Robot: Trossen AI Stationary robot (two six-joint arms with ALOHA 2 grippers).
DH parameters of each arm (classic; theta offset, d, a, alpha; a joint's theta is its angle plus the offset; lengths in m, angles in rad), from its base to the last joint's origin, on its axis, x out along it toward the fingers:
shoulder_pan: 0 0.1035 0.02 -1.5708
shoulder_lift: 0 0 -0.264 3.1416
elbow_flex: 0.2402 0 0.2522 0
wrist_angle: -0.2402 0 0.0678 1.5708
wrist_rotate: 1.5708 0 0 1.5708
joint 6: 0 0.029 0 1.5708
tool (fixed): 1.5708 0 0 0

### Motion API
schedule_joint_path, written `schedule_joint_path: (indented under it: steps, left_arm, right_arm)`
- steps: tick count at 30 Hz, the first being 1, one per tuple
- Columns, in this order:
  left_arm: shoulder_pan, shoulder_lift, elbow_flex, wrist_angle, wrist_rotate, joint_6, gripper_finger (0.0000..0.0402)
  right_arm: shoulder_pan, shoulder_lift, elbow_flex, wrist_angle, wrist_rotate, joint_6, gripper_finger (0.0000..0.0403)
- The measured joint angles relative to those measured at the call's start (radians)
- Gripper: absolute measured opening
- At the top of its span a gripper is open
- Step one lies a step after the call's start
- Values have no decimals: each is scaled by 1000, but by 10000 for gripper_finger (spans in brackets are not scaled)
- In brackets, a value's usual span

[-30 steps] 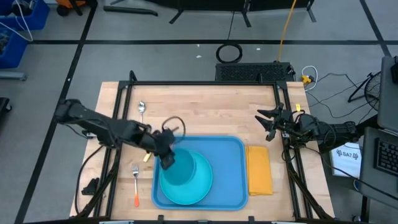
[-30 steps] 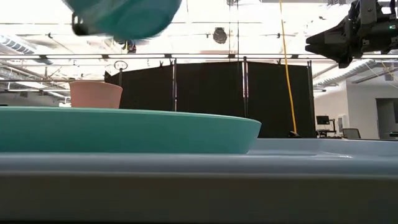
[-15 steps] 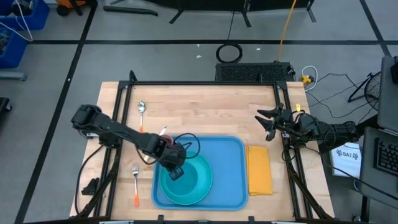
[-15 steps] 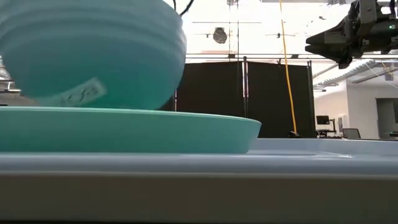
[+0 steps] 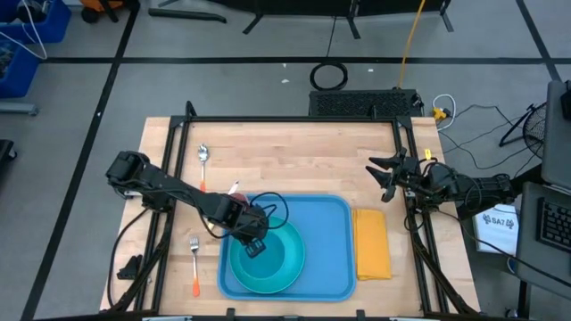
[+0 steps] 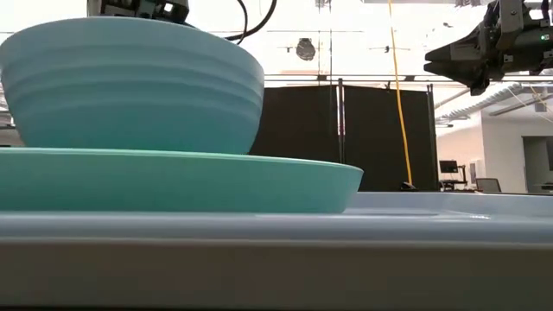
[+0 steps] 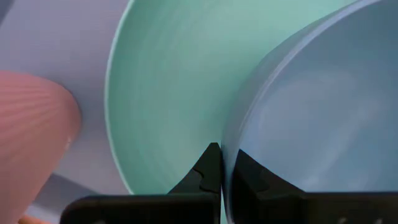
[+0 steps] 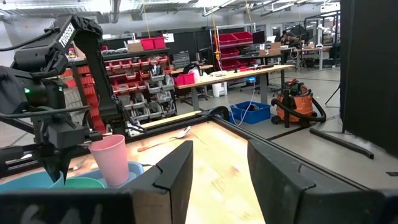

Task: Set up tray
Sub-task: Put the blue bowl on the green plate

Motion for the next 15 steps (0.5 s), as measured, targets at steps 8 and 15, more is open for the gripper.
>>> schedule_joint_path:
  steps: [8,15]
  left_arm:
    - [0,0,0,-4,-4,-34,15]
    - [0,0,0,14,48,-31,85]
  right_arm:
    - [0,0,0,0,0,0,141]
    - [0,0,0,0,0,0,141]
